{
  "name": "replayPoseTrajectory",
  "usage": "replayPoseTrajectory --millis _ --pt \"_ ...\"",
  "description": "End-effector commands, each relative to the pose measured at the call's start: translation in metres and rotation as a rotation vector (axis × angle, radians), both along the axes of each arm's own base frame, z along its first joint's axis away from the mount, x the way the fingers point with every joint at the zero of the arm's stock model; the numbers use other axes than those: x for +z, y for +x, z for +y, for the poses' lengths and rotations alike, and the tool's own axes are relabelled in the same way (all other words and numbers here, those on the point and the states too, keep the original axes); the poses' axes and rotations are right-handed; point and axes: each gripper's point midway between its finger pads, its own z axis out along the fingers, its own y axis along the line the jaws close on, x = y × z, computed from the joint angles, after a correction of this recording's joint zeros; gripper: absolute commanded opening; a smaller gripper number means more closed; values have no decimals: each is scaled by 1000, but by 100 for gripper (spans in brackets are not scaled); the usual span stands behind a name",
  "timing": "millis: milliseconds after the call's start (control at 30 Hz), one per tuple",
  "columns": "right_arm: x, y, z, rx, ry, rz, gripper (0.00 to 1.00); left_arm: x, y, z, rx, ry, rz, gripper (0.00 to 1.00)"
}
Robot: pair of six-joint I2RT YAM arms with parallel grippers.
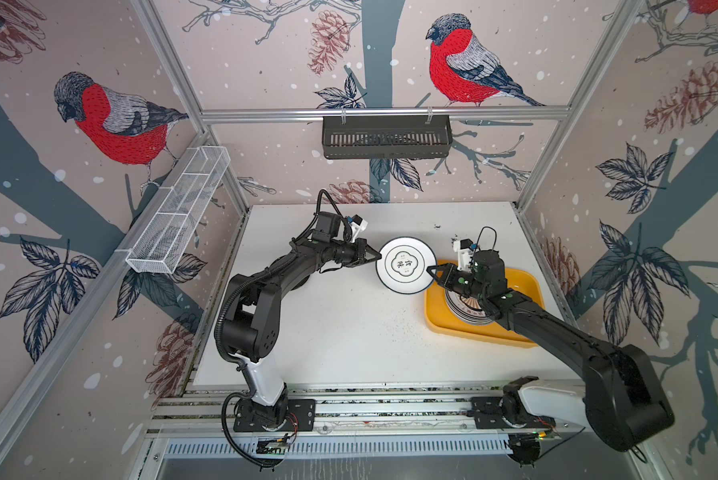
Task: Place the plates into the plastic bin on the countertop
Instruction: 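Carry the white plate toward the bin while the right gripper grips its rim, then open the left gripper while the right gripper lowers the white plate onto the stack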
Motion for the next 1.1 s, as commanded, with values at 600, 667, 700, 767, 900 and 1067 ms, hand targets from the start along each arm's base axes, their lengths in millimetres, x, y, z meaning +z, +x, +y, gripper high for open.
replayPoseTrajectory --millis 600,667,700,767,900,1067 --pt "6 6 -34 -120 11 5 3 39 -10 -5 -48 -73 -187 96" --pt "5 5 -45 -149 3 9 3 41 -15 -9 -77 -90 -192 96" --pt "5 5 -50 -163 1 11 3 42 -17 -12 -86 -96 -196 96" --pt "4 3 -62 -191 -3 18 3 45 -20 -15 -102 -106 -205 96" --pt "2 -1 -86 -252 -23 37 3 50 -25 -18 -123 -120 -221 96" --pt "-13 -8 -117 -329 -29 101 3 49 -28 -21 -141 -128 -216 96"
